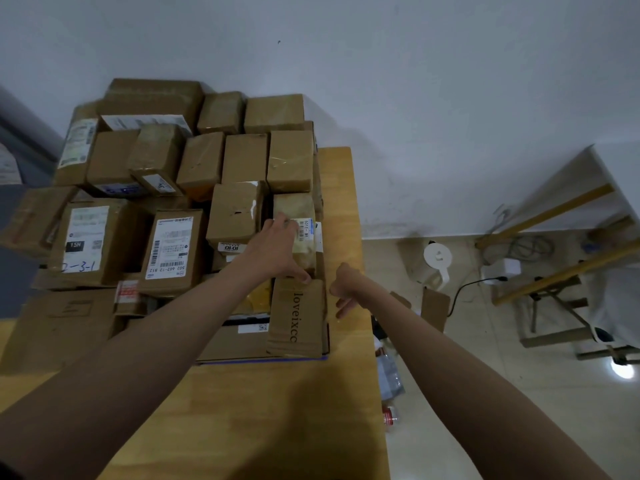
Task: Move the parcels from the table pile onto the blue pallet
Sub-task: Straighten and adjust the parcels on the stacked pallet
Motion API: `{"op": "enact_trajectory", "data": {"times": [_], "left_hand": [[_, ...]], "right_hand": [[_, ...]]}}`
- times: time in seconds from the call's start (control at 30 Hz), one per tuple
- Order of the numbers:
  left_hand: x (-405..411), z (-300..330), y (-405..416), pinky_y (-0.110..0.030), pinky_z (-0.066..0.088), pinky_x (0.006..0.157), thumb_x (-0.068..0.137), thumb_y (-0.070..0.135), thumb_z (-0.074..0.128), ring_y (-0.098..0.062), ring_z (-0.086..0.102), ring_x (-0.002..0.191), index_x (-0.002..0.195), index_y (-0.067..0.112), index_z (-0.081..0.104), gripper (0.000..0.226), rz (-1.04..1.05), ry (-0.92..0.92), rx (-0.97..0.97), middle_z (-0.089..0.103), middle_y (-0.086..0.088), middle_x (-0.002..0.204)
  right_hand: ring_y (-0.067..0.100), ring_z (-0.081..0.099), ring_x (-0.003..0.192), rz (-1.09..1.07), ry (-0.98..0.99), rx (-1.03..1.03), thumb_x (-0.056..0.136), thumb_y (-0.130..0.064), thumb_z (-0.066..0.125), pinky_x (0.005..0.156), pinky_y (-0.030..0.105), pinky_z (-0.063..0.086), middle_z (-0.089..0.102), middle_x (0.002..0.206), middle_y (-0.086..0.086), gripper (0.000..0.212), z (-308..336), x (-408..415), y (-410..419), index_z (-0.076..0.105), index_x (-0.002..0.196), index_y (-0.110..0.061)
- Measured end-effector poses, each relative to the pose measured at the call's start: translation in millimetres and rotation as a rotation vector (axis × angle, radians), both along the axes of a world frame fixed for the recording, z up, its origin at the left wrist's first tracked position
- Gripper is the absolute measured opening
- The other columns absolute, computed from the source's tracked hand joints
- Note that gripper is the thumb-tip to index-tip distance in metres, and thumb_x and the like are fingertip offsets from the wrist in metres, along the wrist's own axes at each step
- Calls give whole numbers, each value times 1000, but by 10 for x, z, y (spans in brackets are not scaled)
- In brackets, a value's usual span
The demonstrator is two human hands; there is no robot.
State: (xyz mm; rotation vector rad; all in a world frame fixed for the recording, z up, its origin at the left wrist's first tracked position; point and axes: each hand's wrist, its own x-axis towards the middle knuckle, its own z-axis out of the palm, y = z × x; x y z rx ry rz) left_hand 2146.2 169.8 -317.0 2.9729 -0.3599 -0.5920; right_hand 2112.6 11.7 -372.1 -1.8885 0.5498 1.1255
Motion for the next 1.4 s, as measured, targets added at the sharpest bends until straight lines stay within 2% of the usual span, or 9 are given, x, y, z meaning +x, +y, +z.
{"op": "enact_trajectory", "data": {"times": [0.07,0.13,0.37,0.63,0.87,1.03,1.17,1.3,1.4], "left_hand": [[50,5,-21,-41,45,99,55,59,86,-23,33,130,145,16,32,114,4,3,-13,29,-2,144],[85,1,-33,-42,45,100,55,58,86,-23,33,130,146,17,31,114,12,13,-12,28,-2,144],[126,-90,-64,-40,45,101,54,58,87,-26,34,126,143,14,32,113,2,-28,6,31,-6,138],[587,97,-91,-32,47,86,75,39,78,-23,46,109,119,12,46,61,69,-269,-177,39,-7,127],[1220,288,-93,-46,44,102,89,31,66,-32,36,131,144,14,35,65,12,-148,-21,27,-12,149],[1327,102,-51,-48,39,107,89,35,65,-32,30,137,151,19,24,76,19,-96,-21,22,-9,155],[1343,23,-8,-48,36,108,88,36,67,-33,28,139,153,20,20,82,15,-103,-11,20,-9,157],[1343,-10,4,-48,34,110,88,37,67,-35,26,140,154,20,19,84,10,-94,-10,19,-11,157],[1338,10,-6,-48,33,112,88,35,67,-34,24,141,154,19,19,83,15,-80,-25,18,-10,158]], "right_hand": [[39,61,113,-22,-19,72,99,1,45,85,52,57,52,132,26,52,13,73,-5,25,147,-1],[33,65,96,21,-15,129,99,-5,49,83,46,58,63,109,18,45,6,90,30,37,142,-1],[33,67,100,83,-26,184,99,-10,50,85,49,59,66,108,12,9,-29,123,105,57,99,-15],[36,56,114,80,-303,-94,99,-8,44,92,44,55,51,133,18,38,67,781,-15,42,136,2],[34,42,129,-23,-287,38,98,-9,44,96,38,39,41,147,16,52,109,1387,83,31,147,-2],[14,49,81,-10,-289,121,93,-2,40,66,25,40,59,93,-1,38,21,1383,133,56,126,-6],[27,55,102,7,-292,89,93,-3,39,84,36,47,63,114,12,35,-8,1381,228,58,123,-3],[29,55,102,24,-282,63,95,-3,38,82,38,46,62,118,17,33,-11,1389,274,57,122,-2],[20,51,79,19,-274,57,97,-7,38,62,28,41,59,97,6,32,-6,1376,258,54,124,-3]]}}
